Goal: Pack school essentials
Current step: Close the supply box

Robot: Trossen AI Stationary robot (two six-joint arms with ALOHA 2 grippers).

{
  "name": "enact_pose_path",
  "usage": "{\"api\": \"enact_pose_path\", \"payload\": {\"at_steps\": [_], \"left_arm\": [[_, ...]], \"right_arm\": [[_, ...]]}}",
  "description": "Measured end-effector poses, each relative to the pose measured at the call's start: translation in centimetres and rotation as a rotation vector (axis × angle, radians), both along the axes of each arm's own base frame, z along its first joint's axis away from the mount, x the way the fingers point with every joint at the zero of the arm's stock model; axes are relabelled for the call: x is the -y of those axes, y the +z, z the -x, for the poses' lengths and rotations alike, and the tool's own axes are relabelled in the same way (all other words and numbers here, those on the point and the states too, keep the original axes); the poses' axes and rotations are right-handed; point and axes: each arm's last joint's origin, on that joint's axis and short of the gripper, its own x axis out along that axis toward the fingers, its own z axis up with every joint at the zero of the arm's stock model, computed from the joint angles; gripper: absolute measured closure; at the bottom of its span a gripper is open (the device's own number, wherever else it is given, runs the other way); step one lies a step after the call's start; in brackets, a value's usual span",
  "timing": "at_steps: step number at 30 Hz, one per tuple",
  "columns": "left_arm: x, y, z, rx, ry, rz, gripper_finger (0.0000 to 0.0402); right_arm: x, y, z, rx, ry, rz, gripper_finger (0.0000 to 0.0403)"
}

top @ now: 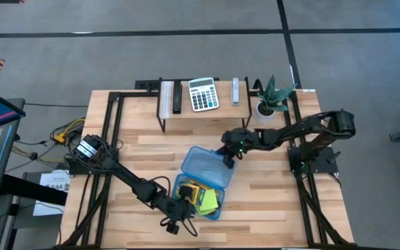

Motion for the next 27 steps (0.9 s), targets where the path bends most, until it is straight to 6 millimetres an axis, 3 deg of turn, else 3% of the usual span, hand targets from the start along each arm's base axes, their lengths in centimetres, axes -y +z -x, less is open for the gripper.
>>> {"api": "enact_pose_path", "payload": {"at_steps": [27], "left_arm": [[0.04,-0.03,0.03,-0.026,-0.018,0.049,0.0358]], "right_arm": [[0.47,0.62,0.28,0.010,-0.015,0.011,0.0401]]}}
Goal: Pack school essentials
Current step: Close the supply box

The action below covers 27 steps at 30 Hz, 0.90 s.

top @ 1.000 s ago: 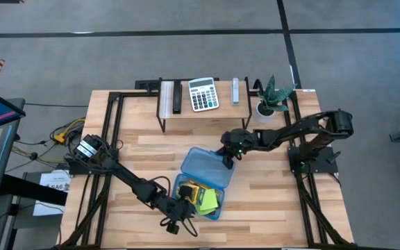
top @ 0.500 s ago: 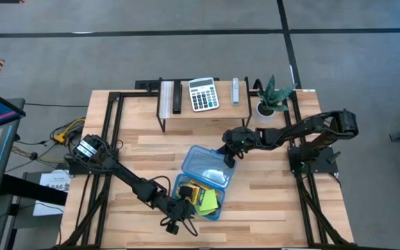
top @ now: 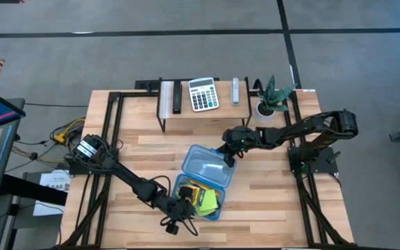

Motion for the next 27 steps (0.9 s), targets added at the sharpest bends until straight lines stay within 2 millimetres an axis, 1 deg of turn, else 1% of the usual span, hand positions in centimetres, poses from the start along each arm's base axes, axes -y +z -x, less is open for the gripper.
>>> {"api": "enact_pose_path", "payload": {"at_steps": [16,22,27], "left_arm": [[0.1,0.0,0.0,-0.017,0.004,0.039,0.0358],[0.1,0.1,0.0,-0.017,0.007,0.048,0.0358],[0.0,0.5,0.1,-0.016,0.010,0.058,0.0358]], "right_arm": [[0.4,0.2,-0.1,0.016,-0.003,0.014,0.0401],[0.5,1.2,-0.8,0.044,0.007,0.030,0.0401],[0.4,2.4,-1.6,0.075,0.042,0.032,0.0401]]}}
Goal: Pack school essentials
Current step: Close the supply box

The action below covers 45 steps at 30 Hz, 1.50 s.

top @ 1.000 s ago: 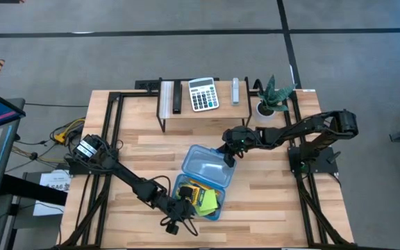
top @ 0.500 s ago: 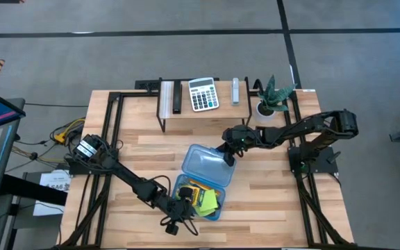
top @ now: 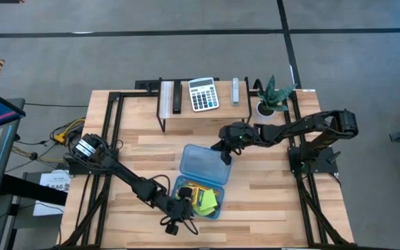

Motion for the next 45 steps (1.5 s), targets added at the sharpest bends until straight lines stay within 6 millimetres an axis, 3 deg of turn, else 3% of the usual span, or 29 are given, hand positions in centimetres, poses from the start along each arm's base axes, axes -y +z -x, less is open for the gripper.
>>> {"api": "enact_pose_path", "payload": {"at_steps": [8,15,18,21,32,45], "left_arm": [[-0.5,0.1,-0.3,-0.004,0.037,0.013,0.0358],[-1.3,0.1,-0.7,0.015,0.106,-0.020,0.0358],[-2.1,0.0,-1.0,0.033,0.177,-0.066,0.0358],[-2.7,0.0,-1.3,0.039,0.223,-0.081,0.0358],[-3.6,0.2,-1.7,0.026,0.233,-0.058,0.0358],[-1.9,5.8,1.4,0.055,0.132,0.000,0.0358]], "right_arm": [[-1.7,1.2,-0.8,0.039,0.058,0.006,0.0401],[-4.8,1.5,-0.8,0.049,0.152,-0.042,0.0401],[-6.2,0.7,-0.4,0.006,0.196,-0.045,0.0401],[-7.3,1.5,-0.6,0.063,0.221,-0.046,0.0401],[-8.2,1.0,-0.5,0.040,0.199,-0.055,0.0401],[-10.7,1.3,-0.1,0.071,0.194,-0.054,0.0401]]}}
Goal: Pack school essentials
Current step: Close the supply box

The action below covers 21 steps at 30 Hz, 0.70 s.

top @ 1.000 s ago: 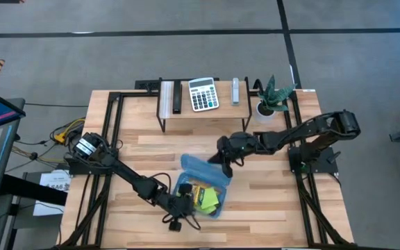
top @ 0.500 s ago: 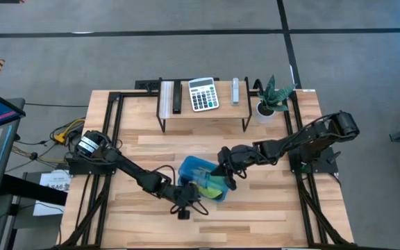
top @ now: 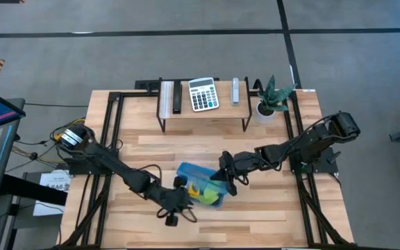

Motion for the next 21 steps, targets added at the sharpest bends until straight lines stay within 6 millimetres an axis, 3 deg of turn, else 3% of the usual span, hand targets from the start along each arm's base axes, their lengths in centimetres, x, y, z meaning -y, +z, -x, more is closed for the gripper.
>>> {"api": "enact_pose_path", "payload": {"at_steps": [9,21], "left_arm": [[1.6,4.1,2.5,0.162,-0.064,-0.048,0.0358],[-0.7,1.8,2.3,0.025,0.100,-0.124,0.0358]], "right_arm": [[-1.7,0.1,0.4,0.016,-0.002,0.006,0.0401],[0.0,0.1,-0.1,0.020,-0.071,0.013,0.0401]]}}
